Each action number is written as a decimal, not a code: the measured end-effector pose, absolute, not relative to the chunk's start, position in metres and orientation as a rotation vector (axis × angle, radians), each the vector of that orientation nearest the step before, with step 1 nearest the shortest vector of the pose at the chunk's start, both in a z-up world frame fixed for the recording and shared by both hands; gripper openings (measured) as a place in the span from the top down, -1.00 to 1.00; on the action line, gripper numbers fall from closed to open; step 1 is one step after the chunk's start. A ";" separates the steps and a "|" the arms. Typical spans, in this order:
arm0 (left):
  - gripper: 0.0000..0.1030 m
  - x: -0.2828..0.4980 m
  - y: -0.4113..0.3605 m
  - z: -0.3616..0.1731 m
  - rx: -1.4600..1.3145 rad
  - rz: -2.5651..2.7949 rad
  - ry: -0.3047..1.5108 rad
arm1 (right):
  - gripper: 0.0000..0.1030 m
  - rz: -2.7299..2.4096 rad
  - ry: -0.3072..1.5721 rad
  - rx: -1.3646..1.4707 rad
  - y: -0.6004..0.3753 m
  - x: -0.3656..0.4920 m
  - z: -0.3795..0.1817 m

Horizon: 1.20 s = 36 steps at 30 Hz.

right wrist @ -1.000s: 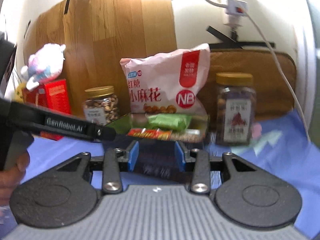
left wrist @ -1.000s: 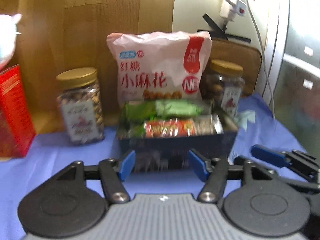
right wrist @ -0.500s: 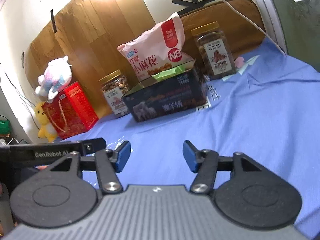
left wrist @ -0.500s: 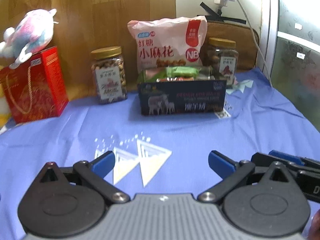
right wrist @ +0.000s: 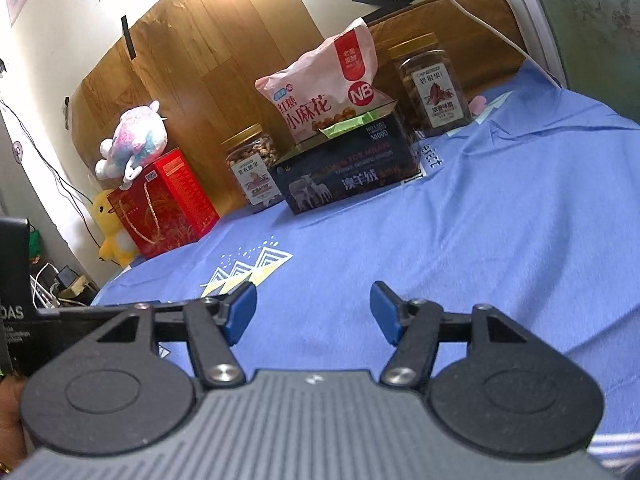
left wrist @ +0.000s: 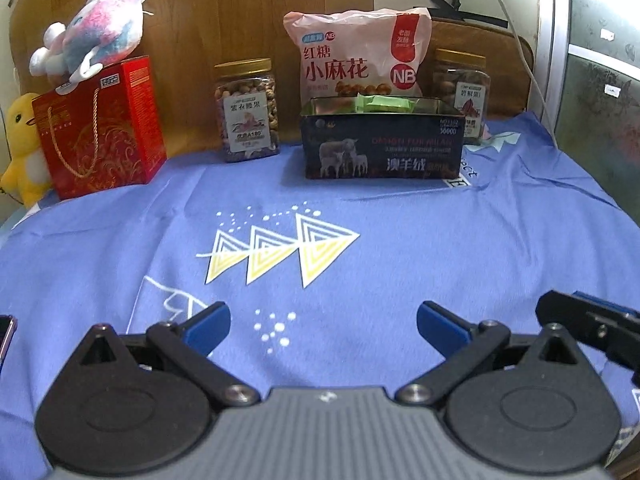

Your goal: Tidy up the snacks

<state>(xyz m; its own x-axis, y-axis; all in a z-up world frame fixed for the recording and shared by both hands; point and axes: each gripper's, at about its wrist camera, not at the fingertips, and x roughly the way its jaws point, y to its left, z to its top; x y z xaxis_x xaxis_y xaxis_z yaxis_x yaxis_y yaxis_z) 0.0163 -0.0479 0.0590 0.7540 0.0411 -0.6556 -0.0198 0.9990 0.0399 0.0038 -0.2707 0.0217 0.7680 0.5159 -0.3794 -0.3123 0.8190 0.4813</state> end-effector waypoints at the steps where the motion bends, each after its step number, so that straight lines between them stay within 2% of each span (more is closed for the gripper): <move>1: -1.00 0.014 -0.049 0.059 0.033 0.036 0.714 | -0.27 0.464 0.523 0.410 -0.270 0.002 0.022; 36: -1.00 0.008 -0.064 0.045 0.148 0.079 0.720 | -0.28 0.442 0.534 0.451 -0.276 0.000 0.012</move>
<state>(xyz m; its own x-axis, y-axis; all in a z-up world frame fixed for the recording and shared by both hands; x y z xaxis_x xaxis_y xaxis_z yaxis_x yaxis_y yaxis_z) 0.0082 -0.0639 0.0445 0.7494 0.1227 -0.6506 -0.0210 0.9866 0.1618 -0.0001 -0.2761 0.0121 0.7731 0.5071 -0.3811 -0.2795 0.8116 0.5130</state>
